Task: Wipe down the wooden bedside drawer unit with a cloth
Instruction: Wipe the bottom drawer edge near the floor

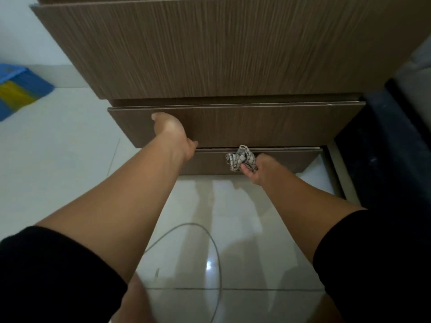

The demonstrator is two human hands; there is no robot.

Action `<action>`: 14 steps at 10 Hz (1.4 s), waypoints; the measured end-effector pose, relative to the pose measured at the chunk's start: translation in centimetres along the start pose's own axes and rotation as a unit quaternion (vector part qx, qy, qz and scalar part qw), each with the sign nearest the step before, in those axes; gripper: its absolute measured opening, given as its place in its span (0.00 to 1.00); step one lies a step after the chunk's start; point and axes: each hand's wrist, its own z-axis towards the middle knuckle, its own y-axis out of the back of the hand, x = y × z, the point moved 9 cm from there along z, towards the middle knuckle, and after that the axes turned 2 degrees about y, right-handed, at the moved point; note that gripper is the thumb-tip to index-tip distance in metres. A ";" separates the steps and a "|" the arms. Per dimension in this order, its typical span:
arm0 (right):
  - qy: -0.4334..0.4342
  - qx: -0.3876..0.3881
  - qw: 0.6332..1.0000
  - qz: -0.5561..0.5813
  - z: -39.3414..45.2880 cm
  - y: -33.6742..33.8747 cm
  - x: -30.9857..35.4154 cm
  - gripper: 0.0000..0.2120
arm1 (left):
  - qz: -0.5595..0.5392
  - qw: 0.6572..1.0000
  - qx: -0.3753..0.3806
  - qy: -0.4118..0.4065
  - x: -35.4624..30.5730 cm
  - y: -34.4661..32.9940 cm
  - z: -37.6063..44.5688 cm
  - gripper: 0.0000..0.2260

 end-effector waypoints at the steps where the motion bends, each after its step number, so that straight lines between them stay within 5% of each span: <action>1: -0.007 -0.021 0.999 -0.027 1.0 2.8 2.3 0.19 | 0.011 1.000 0.017 -0.002 1.1 -1.3 0.6 0.25; 6: 0.003 -0.114 0.992 -0.051 1.0 12.8 9.0 0.17 | 0.062 0.997 0.045 0.005 6.7 -5.9 -1.2 0.27; 7: 0.083 -0.106 0.990 -0.030 0.3 13.4 9.2 0.19 | 0.064 0.997 0.037 0.007 6.5 -5.5 -1.4 0.26; 9: 0.065 -0.081 0.995 -0.013 -1.3 9.0 1.5 0.17 | 0.088 0.996 0.010 -0.027 2.2 -3.0 -0.7 0.24; 11: -0.092 0.001 0.995 0.025 -3.0 -2.6 -10.1 0.04 | 0.132 0.990 -0.022 -0.055 -2.7 1.4 -1.1 0.21; 12: -0.144 0.023 0.989 0.023 -3.4 -7.6 -13.7 0.14 | 0.124 0.991 0.030 -0.039 -3.5 2.0 -0.9 0.21; 14: -0.161 0.014 0.987 0.021 -3.3 -13.1 -16.1 0.18 | 0.093 0.994 0.051 0.019 -3.7 3.7 1.2 0.22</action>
